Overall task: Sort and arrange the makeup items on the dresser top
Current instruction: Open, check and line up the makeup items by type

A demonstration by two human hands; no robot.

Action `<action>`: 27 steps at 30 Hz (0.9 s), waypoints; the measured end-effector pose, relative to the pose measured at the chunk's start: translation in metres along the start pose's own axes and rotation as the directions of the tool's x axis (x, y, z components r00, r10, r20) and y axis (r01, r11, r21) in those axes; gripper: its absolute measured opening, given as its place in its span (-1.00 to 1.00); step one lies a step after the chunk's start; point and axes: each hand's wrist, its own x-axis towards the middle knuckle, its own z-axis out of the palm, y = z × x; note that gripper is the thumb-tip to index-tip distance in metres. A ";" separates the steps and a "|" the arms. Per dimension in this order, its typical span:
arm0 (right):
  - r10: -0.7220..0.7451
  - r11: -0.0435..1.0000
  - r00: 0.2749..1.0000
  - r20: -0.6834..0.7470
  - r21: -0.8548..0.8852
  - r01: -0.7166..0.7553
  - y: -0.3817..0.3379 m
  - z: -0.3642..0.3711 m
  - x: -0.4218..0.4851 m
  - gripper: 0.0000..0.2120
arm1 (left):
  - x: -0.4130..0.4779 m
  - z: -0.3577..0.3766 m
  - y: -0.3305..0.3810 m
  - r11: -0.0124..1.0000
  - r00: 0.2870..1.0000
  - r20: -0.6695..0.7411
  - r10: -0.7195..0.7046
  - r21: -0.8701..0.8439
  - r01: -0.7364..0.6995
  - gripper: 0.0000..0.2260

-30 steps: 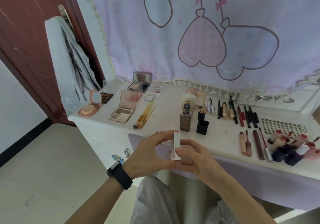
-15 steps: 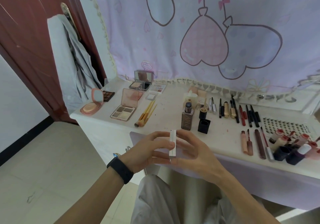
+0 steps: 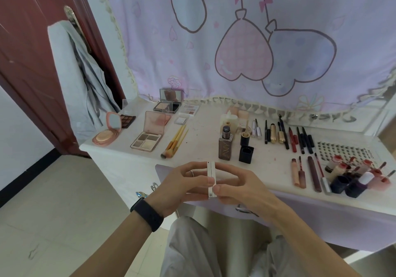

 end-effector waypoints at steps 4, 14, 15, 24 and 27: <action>-0.033 0.999 0.999 -0.042 0.031 0.034 0.001 0.005 0.001 -0.46 | 0.003 0.003 -0.002 0.999 0.999 -0.025 0.044 0.013 -0.044 -0.63; 0.156 0.912 0.987 0.040 0.379 -0.159 0.007 -0.002 0.010 -0.53 | 0.004 0.000 -0.009 0.780 0.922 0.096 0.374 0.505 -0.369 -0.24; 0.138 0.923 0.990 0.032 0.359 -0.140 0.007 0.000 0.011 -0.57 | 0.004 0.002 -0.010 0.747 0.911 0.122 0.394 0.535 -0.395 -0.26; -0.031 0.988 0.997 -0.077 0.146 0.042 0.006 0.000 0.009 -0.30 | 0.007 0.000 0.005 0.951 0.989 0.009 0.148 0.273 -0.145 -0.55; -0.049 0.991 0.996 -0.079 0.118 0.058 0.004 0.001 0.007 -0.28 | 0.009 0.003 0.005 0.941 0.980 -0.041 0.196 0.290 -0.176 -0.56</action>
